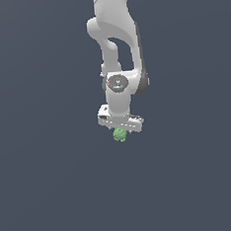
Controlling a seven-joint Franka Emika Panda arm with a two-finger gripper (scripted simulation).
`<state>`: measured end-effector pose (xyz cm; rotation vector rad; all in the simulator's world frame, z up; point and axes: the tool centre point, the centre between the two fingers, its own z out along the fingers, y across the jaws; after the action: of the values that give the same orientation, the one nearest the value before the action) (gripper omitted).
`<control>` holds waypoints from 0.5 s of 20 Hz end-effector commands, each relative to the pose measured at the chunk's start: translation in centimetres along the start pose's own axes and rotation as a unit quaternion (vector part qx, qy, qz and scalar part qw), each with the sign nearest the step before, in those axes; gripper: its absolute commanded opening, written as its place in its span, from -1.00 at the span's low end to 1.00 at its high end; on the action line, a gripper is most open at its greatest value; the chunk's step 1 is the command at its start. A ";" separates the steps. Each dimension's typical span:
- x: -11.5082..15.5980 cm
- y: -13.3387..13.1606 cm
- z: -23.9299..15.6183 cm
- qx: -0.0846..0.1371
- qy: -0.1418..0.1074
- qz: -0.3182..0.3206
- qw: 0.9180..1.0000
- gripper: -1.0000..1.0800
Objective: Pick up the object and move it to a goal position.
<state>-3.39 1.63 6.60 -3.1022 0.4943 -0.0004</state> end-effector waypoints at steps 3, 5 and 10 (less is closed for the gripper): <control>-0.1 0.0 2.0 0.000 0.000 0.001 1.000 0.92; 0.0 0.0 2.4 0.000 0.000 0.001 1.000 0.92; 0.0 0.0 2.7 0.000 0.000 0.001 1.000 -1.00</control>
<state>-3.41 1.69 4.01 -3.1021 0.4964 0.0009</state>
